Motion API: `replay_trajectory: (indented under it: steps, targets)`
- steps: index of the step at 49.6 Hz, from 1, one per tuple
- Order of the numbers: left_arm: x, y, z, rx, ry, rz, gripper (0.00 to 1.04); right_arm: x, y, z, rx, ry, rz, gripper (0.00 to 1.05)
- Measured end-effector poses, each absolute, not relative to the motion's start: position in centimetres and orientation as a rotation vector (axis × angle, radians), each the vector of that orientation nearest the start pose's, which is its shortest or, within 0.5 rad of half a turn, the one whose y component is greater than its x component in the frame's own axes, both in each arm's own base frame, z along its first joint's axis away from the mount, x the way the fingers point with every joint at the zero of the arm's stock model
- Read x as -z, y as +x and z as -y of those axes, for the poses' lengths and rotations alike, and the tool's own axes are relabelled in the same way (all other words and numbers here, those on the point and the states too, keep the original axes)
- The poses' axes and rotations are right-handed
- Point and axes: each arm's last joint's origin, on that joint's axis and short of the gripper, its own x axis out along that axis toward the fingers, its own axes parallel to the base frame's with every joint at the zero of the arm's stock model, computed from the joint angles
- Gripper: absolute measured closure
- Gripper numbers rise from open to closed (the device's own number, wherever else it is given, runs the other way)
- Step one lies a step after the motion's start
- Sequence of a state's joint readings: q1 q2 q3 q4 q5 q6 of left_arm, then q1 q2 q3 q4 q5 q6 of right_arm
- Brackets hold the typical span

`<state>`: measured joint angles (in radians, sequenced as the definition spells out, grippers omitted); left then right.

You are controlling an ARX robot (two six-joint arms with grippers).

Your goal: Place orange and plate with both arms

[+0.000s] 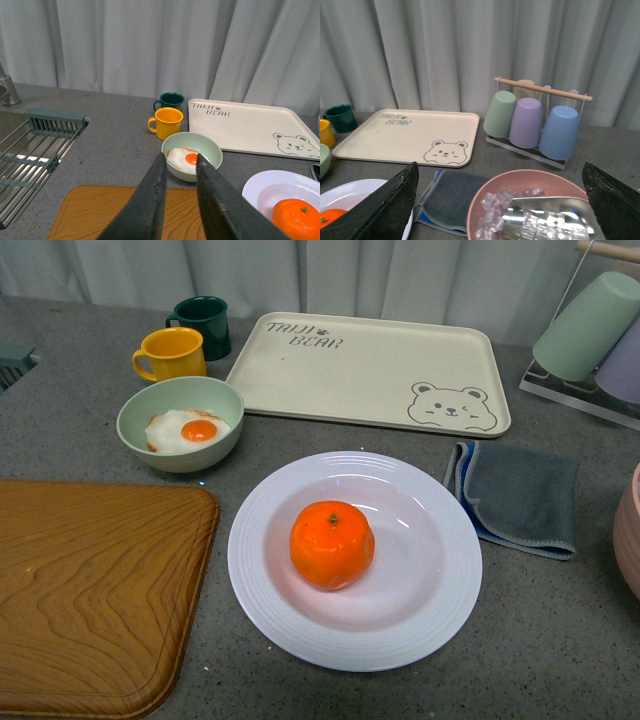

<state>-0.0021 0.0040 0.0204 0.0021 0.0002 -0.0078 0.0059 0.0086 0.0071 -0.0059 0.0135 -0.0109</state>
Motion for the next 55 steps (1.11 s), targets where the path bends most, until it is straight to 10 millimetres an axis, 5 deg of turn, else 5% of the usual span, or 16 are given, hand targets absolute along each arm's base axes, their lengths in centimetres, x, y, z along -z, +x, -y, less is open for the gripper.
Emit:
replay_trajectory:
  steps: [4,13,22,32,55]
  targets:
    - [-17.0,9.7,0.0,0.002,-0.008,0.019,0.66,-16.8,10.7,-0.6,0.072,-0.104,-0.135,0.09]
    - [-17.0,9.7,0.0,0.003,-0.007,0.019,0.38,-18.2,14.6,-3.9,-0.150,-0.033,-0.263,0.09]
    - [-17.0,9.7,0.0,0.002,-0.007,0.018,0.06,-15.2,18.7,-7.0,-0.276,0.095,-0.561,0.09]
    - [-17.0,9.7,0.0,0.002,-0.005,0.019,0.07,-10.4,22.1,-8.0,-0.315,0.332,-0.930,0.09]
    - [-17.0,9.7,0.0,0.002,-0.005,0.019,0.07,-6.8,24.9,-7.9,-0.316,0.619,-1.137,0.09]
